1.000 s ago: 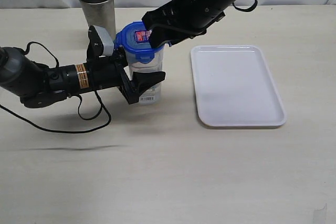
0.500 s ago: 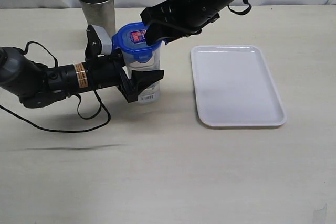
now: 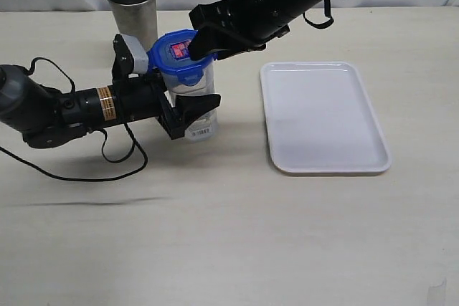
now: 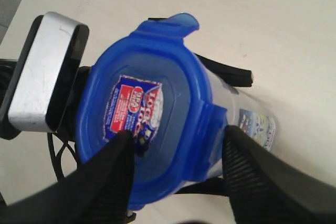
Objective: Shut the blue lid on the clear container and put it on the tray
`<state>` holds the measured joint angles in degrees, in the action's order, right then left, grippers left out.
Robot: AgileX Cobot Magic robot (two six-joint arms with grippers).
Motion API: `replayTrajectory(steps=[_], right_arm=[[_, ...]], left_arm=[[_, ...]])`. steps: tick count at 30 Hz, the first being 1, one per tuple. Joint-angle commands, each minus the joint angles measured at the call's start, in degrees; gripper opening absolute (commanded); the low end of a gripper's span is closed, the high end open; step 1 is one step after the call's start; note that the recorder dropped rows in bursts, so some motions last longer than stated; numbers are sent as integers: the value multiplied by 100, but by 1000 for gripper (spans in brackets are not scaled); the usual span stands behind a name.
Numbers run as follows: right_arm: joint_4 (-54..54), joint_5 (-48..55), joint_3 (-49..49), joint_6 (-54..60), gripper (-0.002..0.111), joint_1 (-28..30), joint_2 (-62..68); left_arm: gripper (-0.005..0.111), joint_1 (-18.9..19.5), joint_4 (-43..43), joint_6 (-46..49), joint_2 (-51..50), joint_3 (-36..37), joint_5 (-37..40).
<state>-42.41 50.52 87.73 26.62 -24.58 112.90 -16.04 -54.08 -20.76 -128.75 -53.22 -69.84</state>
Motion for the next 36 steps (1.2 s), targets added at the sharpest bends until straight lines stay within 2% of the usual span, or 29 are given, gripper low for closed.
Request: replayTrajectory(steps=[1,8,11,13,17,19,22,26,31,36], right_arm=[[110,658,-142,247,47,-193,314],[181,712,-115,314,47,50,146],[155,722,-115,745,48,193,-153],[-80,768,-115,1199,48,193,-373],[-200,797,-115,1319,48,193,-642],[-168,797,-115,1370,51,193,-722],[-189,797,-115,1297,63,193,-796],[-155,786,-115,1359,64,193,-854],[-167,604,-115,1868,64,179,-1115],[15,820,-115,3126,60,-58,-1439]], left_arm=[[0,-126,-173,-26,10,-27,-12],[0,30,-398,146,33,-27,-12],[0,246,-563,127,70,-27,-12],[0,265,-688,127,70,-27,-12],[0,265,-812,127,73,-27,-12],[0,265,-822,127,84,-27,-12],[0,265,-1011,127,213,-27,-12],[0,265,-1347,105,467,-27,18],[0,265,-1880,759,605,-27,-12],[0,265,-1973,1369,605,-27,-12]])
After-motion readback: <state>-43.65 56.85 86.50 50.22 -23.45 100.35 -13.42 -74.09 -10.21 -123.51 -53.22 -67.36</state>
